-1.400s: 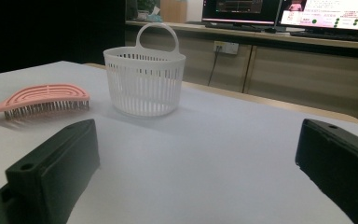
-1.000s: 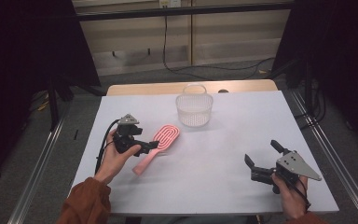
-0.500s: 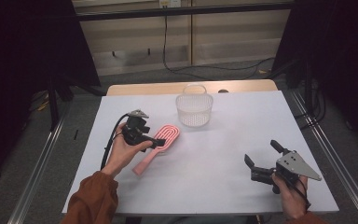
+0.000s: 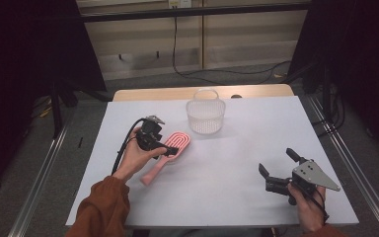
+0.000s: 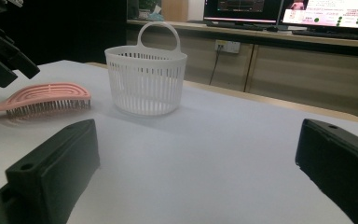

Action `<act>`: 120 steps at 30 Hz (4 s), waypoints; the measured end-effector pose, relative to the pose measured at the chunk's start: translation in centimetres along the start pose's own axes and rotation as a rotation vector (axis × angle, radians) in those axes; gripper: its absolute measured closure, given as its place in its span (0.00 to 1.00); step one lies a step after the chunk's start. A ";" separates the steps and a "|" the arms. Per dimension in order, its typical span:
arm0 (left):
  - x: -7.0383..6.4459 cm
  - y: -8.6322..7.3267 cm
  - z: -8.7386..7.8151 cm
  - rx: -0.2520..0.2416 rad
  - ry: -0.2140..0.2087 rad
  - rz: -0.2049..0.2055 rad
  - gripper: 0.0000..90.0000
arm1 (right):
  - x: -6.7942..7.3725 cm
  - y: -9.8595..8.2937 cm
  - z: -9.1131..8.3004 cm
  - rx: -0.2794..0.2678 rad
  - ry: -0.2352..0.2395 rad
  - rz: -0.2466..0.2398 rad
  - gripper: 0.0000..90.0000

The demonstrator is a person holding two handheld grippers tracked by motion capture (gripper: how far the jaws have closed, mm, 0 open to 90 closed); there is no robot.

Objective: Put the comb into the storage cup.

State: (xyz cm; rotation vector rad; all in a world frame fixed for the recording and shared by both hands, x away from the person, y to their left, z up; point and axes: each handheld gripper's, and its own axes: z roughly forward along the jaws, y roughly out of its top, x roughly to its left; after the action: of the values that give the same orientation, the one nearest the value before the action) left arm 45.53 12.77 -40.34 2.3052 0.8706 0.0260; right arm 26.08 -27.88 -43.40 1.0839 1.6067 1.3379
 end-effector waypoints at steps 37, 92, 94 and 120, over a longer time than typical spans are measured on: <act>0.1 1.8 3.4 0.187 0.054 -0.017 0.08 | 0.1 0.0 0.1 0.006 0.009 -0.006 0.00; -0.5 2.1 3.8 0.242 0.081 -0.075 0.21 | 0.1 -0.1 0.1 0.009 0.013 -0.004 0.00; -0.5 2.1 3.7 0.238 0.088 -0.072 0.21 | 0.1 -0.1 0.1 0.011 0.013 -0.003 0.00; -0.9 2.2 2.1 0.147 0.136 -0.091 0.22 | 0.0 -0.1 0.1 0.009 0.011 -0.003 0.00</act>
State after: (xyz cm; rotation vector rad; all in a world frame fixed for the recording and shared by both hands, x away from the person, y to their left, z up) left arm 46.59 9.78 -40.43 2.4195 1.0782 0.0825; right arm 26.15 -27.82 -43.50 1.0811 1.6235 1.3383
